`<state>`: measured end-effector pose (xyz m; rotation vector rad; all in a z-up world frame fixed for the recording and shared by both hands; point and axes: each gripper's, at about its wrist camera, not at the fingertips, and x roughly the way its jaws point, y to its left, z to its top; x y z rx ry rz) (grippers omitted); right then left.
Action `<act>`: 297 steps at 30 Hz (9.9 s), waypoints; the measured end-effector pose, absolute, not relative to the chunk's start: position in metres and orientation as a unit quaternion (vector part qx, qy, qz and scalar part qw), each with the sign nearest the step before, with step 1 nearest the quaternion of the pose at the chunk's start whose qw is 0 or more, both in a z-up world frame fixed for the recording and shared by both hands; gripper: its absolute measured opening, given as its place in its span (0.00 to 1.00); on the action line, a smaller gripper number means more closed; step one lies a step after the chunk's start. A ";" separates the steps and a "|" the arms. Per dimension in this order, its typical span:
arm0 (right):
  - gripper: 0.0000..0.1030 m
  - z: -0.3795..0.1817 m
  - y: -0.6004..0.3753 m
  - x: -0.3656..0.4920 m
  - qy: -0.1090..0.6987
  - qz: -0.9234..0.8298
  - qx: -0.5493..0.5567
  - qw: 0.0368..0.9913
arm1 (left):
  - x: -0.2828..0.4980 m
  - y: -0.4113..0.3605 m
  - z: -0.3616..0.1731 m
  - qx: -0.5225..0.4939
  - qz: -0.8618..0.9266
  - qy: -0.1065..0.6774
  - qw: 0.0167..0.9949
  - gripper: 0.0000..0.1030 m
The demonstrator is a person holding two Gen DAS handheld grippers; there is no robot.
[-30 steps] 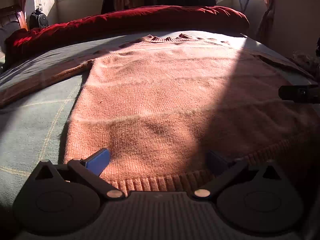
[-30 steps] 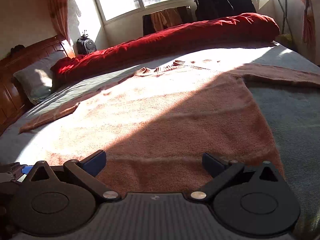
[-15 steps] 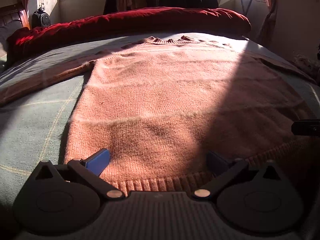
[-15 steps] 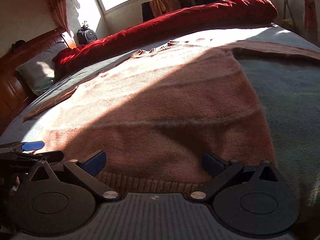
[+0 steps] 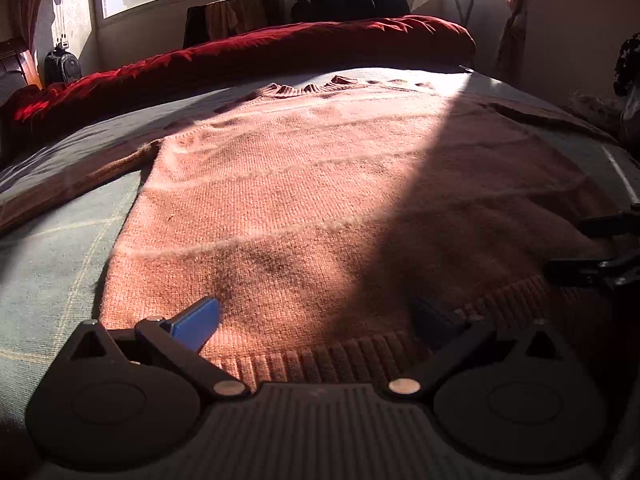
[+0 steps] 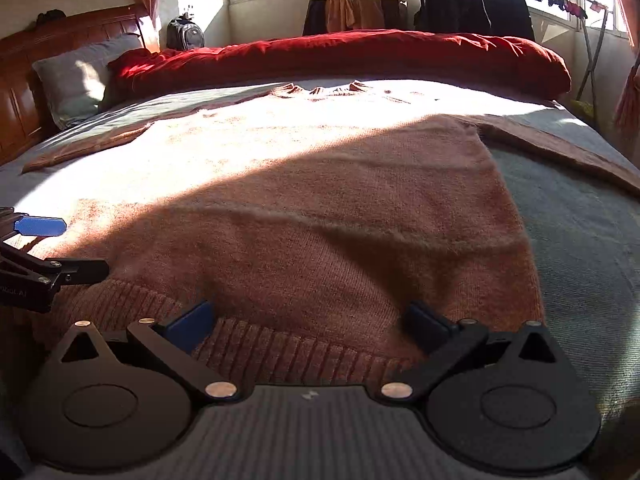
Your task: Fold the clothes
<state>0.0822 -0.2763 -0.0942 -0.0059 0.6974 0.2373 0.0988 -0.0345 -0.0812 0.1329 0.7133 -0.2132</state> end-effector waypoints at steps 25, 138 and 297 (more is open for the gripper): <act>1.00 -0.062 -0.302 0.066 0.325 0.070 0.017 0.943 | 0.098 -0.020 0.001 0.050 -0.127 0.296 0.945 0.99; 1.00 -0.064 -0.305 0.226 0.355 0.144 0.086 0.920 | 0.370 -0.038 -0.049 -0.208 -0.098 0.455 0.860 0.99; 1.00 -0.023 -0.285 0.210 0.291 0.249 0.157 0.910 | 0.437 -0.073 0.107 -0.169 -0.069 0.274 0.944 0.06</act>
